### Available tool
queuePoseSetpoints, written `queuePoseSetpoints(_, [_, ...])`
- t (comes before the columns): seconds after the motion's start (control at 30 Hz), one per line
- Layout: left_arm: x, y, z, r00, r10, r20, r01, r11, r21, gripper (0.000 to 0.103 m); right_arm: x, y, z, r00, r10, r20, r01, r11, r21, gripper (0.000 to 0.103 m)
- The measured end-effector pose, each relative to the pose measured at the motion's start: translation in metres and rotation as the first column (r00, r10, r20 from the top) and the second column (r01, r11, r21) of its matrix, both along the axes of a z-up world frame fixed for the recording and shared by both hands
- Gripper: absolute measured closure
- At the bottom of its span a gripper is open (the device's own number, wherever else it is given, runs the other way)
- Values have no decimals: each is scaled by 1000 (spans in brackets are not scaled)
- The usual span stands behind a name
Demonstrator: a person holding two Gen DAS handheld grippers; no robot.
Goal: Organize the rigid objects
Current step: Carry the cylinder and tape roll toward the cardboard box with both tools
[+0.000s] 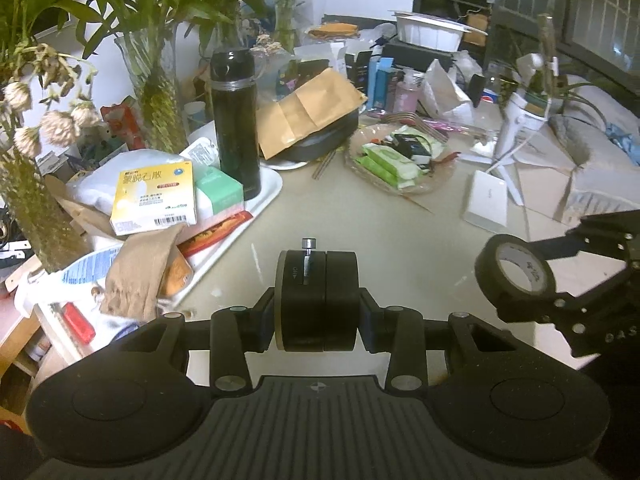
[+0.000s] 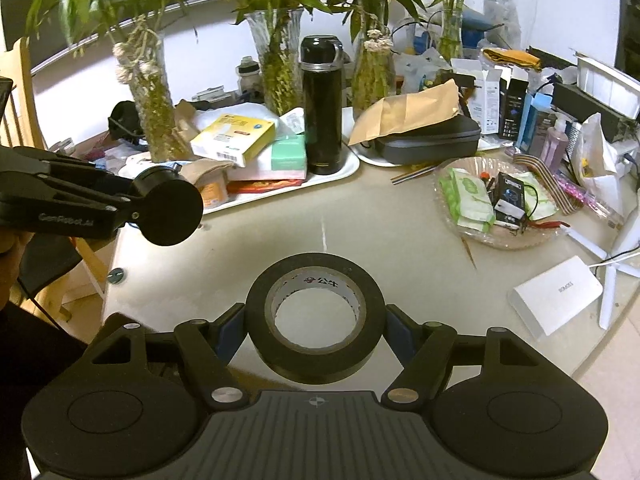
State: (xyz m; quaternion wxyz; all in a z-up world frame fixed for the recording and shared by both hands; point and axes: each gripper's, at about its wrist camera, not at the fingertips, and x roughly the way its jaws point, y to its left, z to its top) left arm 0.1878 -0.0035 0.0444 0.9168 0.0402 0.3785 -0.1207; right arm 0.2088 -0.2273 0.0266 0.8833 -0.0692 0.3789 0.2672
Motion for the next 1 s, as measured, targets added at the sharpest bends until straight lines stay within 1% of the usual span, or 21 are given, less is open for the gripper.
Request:
queuePoseSetpoints(0.2, [-29, 0, 7, 1000, -25, 1, 25, 1000, -7, 64, -18, 0, 7, 1000, 16, 3, -16, 1000, -2, 28])
queuePoseSetpoints(0.4, [-55, 2, 9, 999, -42, -20, 41, 999, -33, 64, -32, -3, 9, 1000, 21, 0, -21, 1000, -1, 28])
queuePoseSetpoints(0.57, [-72, 1, 2, 997, -59, -57, 56, 997, -49, 64, -42, -5, 9, 1000, 24, -9, -24, 1000, 4, 28])
queuePoseSetpoints(0.9, [-99, -3, -10, 990, -94, -108, 88, 995, -54, 64, -60, -10, 15, 999, 31, -6, -31, 999, 9, 28])
queuePoseSetpoints(1.0, [-103, -5, -13, 985, -122, -122, 114, 991, -71, 63, -65, -12, 17, 1000, 31, -5, -31, 999, 15, 28])
